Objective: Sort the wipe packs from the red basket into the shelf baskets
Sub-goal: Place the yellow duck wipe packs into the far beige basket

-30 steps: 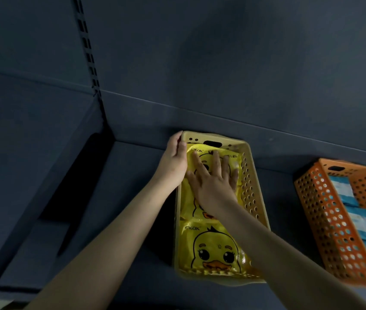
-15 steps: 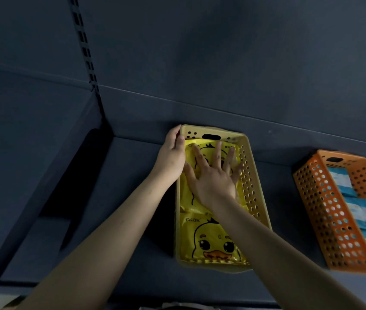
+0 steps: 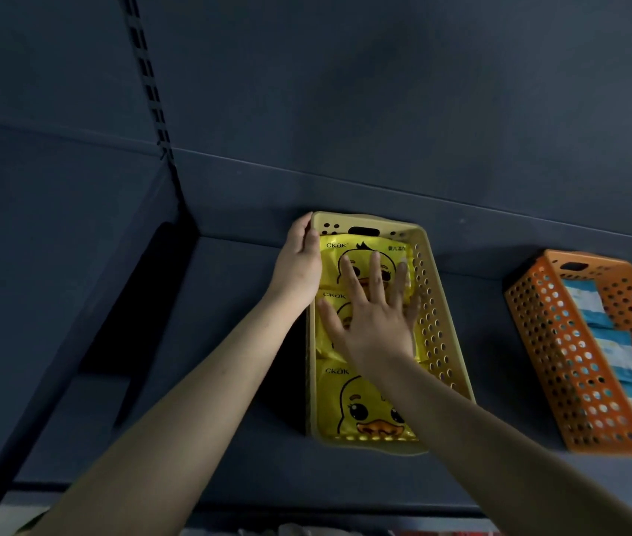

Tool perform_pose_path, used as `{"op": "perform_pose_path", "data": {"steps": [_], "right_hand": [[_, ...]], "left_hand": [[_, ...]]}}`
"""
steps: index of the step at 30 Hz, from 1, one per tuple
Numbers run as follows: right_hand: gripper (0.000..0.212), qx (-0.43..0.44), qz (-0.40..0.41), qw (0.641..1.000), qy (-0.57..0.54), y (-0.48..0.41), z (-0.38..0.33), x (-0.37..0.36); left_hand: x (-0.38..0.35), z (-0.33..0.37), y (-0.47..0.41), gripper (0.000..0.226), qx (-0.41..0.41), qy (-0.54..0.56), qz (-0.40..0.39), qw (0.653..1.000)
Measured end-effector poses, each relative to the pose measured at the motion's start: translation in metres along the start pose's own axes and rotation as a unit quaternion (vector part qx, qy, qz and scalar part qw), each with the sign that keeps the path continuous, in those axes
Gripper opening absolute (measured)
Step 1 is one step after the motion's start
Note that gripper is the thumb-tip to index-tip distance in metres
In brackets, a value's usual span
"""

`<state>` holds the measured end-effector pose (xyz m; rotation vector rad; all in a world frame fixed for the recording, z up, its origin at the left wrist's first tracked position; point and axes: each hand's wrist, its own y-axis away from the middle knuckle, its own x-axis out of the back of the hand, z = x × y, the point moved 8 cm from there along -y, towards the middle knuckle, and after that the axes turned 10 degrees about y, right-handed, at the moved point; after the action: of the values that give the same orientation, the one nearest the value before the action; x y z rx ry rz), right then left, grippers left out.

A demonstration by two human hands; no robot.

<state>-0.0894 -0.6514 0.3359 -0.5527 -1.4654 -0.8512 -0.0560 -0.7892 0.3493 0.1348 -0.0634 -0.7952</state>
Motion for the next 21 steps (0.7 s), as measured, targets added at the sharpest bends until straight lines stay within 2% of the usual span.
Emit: {"op": "perform_pose_path", "data": {"steps": [3,6,16,19,21], "right_hand": [[0.071,0.017,0.025,0.999,0.015,-0.002,-0.003,0.003],[0.071,0.033,0.017,0.999,0.026,0.000,-0.003,-0.001],[0.071,0.013,0.006,0.999,0.030,-0.015,-0.002,-0.002],[0.072,0.025,-0.041,0.999,-0.005,-0.014,0.000,-0.002],[0.073,0.022,-0.059,0.995,-0.072,-0.009,0.005,0.010]], "left_hand": [[0.001,-0.001,-0.003,0.044,-0.001,0.003,0.001,1.000],[0.000,0.000,-0.003,0.044,-0.008,0.000,-0.002,1.000],[-0.001,-0.002,-0.009,0.044,-0.014,0.005,-0.011,1.000],[-0.002,-0.001,-0.007,0.046,0.002,-0.024,-0.038,0.999],[0.002,0.002,-0.005,0.049,0.011,-0.060,-0.072,0.996]]}}
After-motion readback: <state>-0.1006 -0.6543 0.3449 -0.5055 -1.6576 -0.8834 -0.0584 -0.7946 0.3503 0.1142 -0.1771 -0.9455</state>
